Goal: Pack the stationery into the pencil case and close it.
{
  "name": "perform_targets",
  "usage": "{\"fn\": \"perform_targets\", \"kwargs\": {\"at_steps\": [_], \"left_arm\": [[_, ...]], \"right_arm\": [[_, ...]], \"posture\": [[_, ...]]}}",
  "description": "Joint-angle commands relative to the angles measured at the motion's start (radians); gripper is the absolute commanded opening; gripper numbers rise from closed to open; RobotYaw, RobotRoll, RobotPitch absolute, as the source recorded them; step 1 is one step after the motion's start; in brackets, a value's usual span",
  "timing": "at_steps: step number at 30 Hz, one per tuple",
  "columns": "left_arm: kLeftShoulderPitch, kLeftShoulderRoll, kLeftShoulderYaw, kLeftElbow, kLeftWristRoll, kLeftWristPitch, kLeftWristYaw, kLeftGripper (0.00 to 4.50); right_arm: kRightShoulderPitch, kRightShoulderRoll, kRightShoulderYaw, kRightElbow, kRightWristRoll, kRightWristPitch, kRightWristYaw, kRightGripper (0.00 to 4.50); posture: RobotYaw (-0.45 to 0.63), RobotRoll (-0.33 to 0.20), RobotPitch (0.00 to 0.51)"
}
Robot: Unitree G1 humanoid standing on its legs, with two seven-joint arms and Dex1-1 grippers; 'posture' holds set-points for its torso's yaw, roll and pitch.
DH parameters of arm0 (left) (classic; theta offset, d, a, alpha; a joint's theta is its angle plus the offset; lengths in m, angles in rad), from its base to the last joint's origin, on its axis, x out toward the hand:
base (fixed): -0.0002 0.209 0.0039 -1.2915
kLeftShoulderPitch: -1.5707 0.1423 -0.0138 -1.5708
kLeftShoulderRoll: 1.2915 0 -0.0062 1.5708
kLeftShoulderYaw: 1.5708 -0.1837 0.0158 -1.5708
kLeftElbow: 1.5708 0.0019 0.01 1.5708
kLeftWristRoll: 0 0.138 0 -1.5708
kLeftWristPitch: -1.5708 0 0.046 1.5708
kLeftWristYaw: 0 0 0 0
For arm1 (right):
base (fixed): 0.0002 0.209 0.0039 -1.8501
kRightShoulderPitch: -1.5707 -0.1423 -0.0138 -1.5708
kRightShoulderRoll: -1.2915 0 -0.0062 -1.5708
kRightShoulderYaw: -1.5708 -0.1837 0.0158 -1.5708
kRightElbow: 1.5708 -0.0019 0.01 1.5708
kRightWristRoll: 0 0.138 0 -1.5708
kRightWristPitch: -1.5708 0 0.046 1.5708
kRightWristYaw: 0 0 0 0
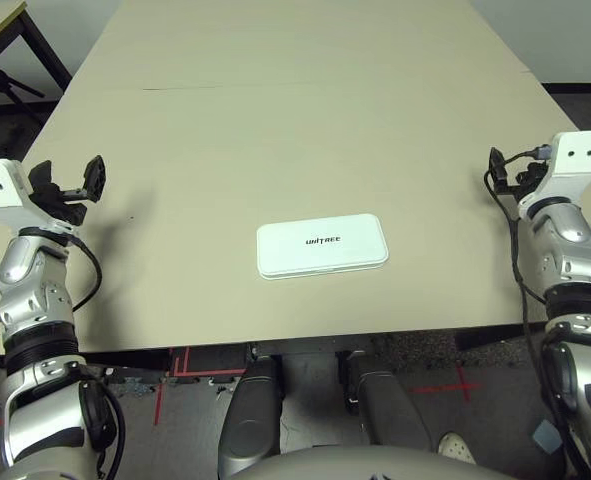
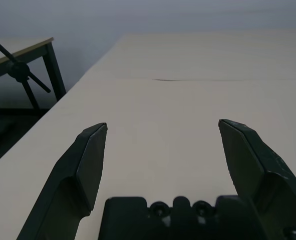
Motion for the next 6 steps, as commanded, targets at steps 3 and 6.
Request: {"fn": "perform_targets", "kwargs": {"at_steps": [3, 6], "left_arm": [[0.008, -0.008, -0.013, 0.013, 0.011, -0.015, 0.009, 4.48], [0.003, -0.002, -0.014, 0.018, 0.010, -0.014, 0.007, 4.48]], "right_arm": [[0.010, 0.002, 0.000, 0.035, -0.009, -0.026, 0.002, 4.50], [0.000, 0.003, 0.003, 0.047, -0.010, -0.029, 0.004, 4.50]], "posture": [[-0.02, 0.000, 0.183], [-0.01, 0.000, 0.181]]}}
